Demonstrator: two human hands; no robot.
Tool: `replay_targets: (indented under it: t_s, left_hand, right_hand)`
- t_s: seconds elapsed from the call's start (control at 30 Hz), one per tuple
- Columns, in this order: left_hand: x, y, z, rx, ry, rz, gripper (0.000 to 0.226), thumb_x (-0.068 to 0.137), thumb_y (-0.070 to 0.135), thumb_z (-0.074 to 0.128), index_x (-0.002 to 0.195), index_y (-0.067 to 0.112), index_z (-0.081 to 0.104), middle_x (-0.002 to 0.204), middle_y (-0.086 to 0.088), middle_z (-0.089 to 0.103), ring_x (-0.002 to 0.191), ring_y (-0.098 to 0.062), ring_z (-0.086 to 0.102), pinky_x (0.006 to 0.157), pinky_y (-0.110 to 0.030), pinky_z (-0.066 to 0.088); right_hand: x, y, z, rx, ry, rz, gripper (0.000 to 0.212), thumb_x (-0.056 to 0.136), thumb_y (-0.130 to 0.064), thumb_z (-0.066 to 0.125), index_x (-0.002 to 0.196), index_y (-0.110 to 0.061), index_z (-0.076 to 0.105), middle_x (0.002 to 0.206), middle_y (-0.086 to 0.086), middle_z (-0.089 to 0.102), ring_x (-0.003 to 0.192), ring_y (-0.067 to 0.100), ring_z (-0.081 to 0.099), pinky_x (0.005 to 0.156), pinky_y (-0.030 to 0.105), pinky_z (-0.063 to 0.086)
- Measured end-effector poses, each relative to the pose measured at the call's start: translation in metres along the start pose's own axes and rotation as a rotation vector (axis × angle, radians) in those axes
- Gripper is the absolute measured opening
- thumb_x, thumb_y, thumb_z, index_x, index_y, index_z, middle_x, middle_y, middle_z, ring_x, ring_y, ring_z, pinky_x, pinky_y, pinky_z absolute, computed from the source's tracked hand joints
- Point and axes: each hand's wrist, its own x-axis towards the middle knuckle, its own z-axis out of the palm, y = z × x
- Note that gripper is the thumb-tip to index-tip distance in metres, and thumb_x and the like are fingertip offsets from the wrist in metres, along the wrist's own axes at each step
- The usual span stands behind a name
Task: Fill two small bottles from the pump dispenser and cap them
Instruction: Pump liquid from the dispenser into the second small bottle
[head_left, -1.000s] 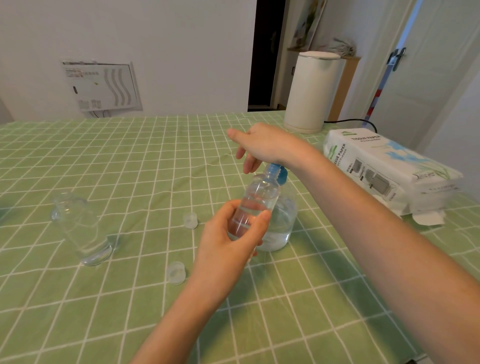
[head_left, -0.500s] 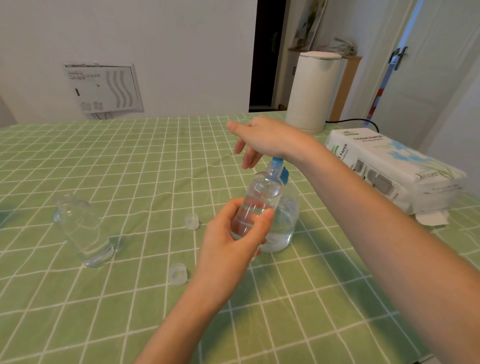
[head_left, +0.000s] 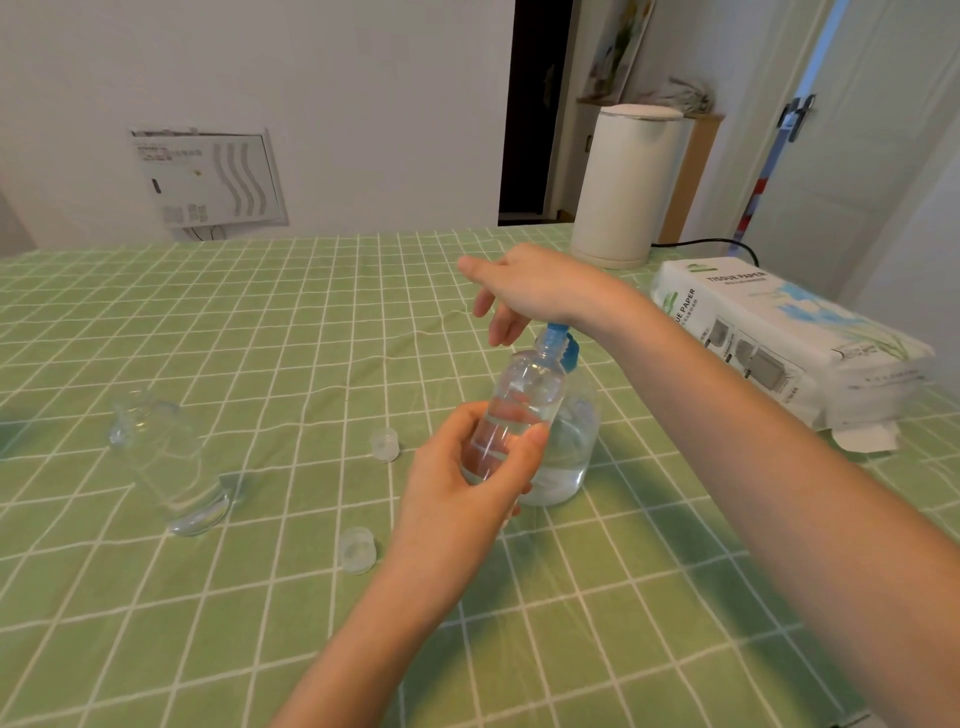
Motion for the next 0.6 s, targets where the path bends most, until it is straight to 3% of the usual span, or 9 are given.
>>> replay_targets:
  t_s: [0.1,0.3,0.47,0.6]
  left_hand:
    - [0.001,0.0013,0.0002,-0.008,-0.004,0.01,0.032,0.067,0.049,0.06,0.089,0.027,0.065,0.067,0.014,0.065,0.057,0.003,0.059,0.05,-0.01,0.045]
    - [0.0013,0.001,0.0009,-0.012,-0.008,0.012,0.032,0.068,0.049,0.06,0.09,0.026,0.065,0.07,0.013,0.067,0.058,0.003,0.059,0.051,-0.01,0.046]
    - [0.0008,0.0009,0.0013,-0.006,0.003,0.014,0.034,0.068,0.049,0.06,0.091,0.025,0.065,0.068,0.014,0.066,0.057,0.003,0.059,0.052,-0.01,0.045]
    - [0.0001,-0.0013,0.0013,0.006,0.012,-0.001,0.019,0.076,0.038,0.063,0.09,0.024,0.065,0.065,0.014,0.065,0.055,0.003,0.059,0.05,-0.011,0.045]
  right_hand:
    - [0.0026,-0.0026,-0.0044,-0.006,0.035,-0.017,0.055,0.099,-0.046,0.031,0.101,-0.004,0.066,0.079,0.013,0.073,0.085,0.025,0.069,0.084,0.03,0.048]
    - [0.002,-0.0032,-0.003,-0.006,0.006,-0.011,0.057,0.099,-0.047,0.03,0.1,-0.004,0.066,0.078,0.012,0.073,0.086,0.023,0.069,0.087,0.032,0.046]
    - [0.0013,-0.0019,-0.0004,-0.016,0.008,0.003,0.058,0.099,-0.049,0.028,0.097,-0.006,0.067,0.076,0.009,0.073,0.087,0.022,0.068,0.079,0.029,0.044]
    - [0.0002,0.0001,0.0042,-0.009,-0.023,0.016,0.057,0.1,-0.045,0.026,0.095,-0.005,0.066,0.07,0.008,0.071,0.092,0.028,0.067,0.093,0.036,0.046]
